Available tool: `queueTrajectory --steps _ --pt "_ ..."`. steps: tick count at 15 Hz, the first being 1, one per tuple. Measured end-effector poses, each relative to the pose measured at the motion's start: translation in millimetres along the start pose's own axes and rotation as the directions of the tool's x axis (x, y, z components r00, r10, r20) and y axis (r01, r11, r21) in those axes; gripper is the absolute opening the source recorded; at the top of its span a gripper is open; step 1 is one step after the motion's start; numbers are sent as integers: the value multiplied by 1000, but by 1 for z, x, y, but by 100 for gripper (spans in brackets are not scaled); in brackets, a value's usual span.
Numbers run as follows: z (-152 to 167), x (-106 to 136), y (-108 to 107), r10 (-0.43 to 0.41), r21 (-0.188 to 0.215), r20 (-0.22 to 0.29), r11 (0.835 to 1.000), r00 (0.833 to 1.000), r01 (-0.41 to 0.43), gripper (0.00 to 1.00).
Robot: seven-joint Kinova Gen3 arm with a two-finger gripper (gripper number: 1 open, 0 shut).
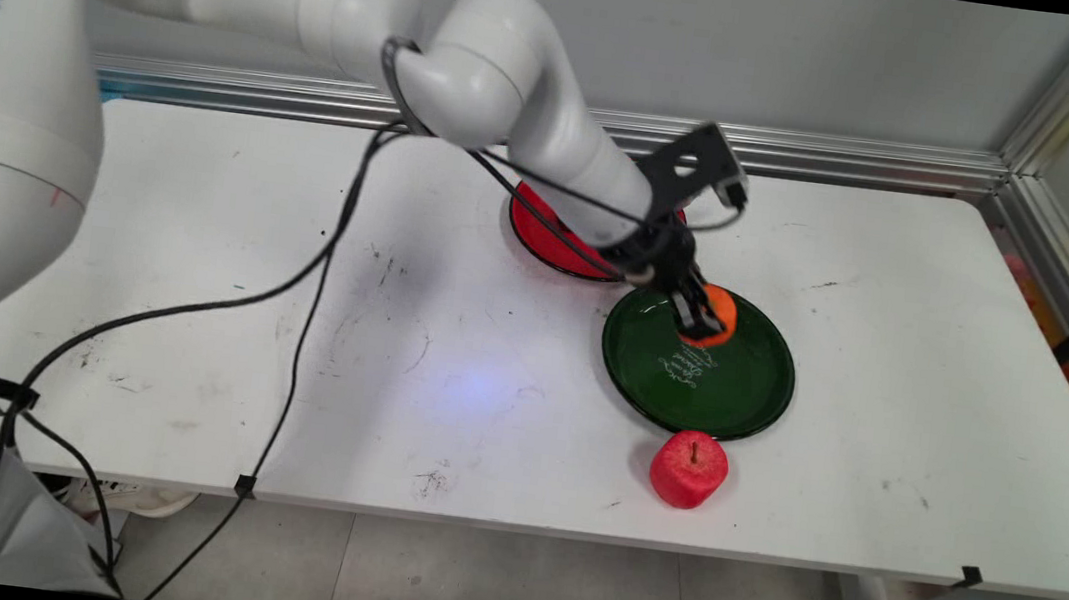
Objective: Place the picked object on the red plate
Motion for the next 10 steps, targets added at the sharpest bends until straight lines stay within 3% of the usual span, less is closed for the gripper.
queueTrajectory --steps 5,10 --pt "-35 -16 -45 9 28 16 1000 1000 -9 0" --pt "-48 -29 -78 7 58 19 998 1000 -8 0"
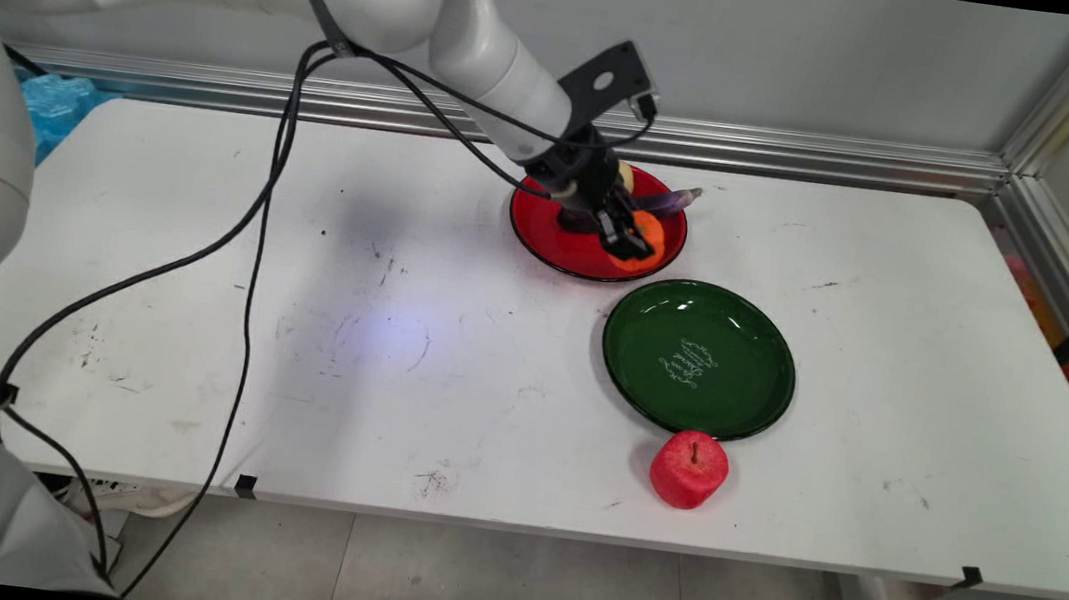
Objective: Place the picked object on the red plate
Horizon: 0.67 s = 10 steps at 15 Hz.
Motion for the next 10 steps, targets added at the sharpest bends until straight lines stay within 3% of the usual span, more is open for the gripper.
queueTrajectory --steps 10 --pt "29 -20 -37 -9 25 -30 1000 1000 9 0"
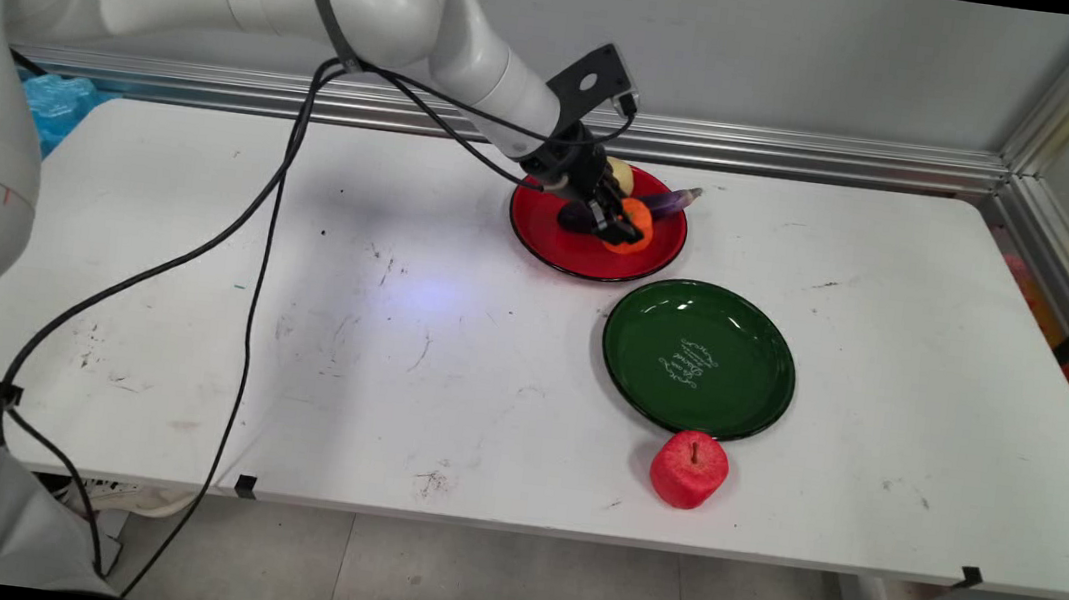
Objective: Place the picked object on the red plate
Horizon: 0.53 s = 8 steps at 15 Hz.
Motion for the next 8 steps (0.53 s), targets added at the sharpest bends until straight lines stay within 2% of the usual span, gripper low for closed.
queueTrajectory --steps 8 --pt "29 -16 -14 -2 -9 -12 1000 1000 2 0"
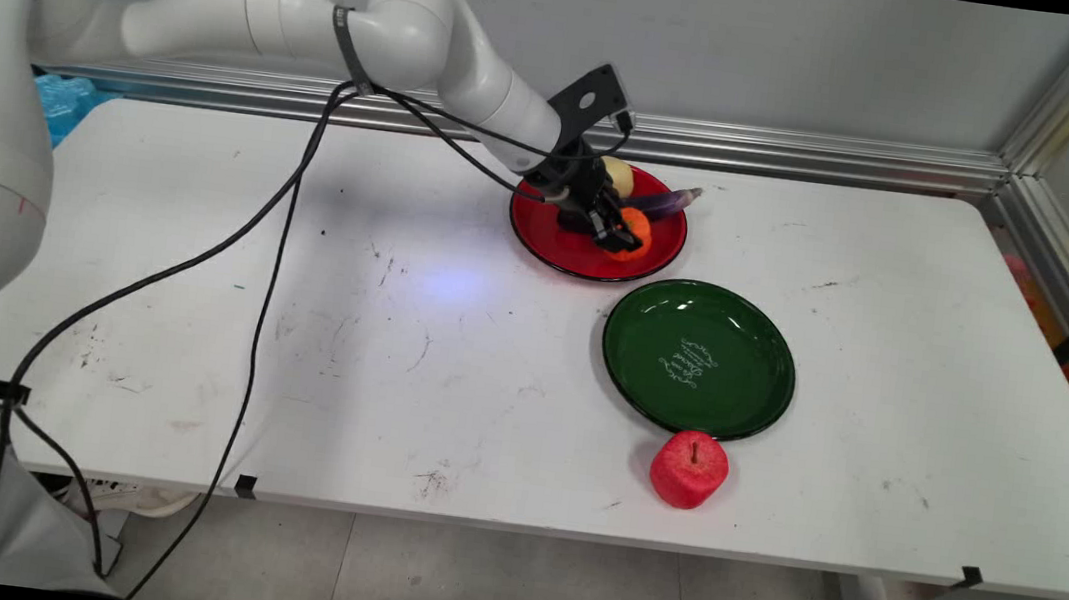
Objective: Place the picked object on the red plate
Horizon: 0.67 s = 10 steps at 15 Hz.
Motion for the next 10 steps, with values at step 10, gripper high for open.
queueTrajectory --steps 10 --pt "15 -13 -6 -10 -7 3 1000 1000 10 0"
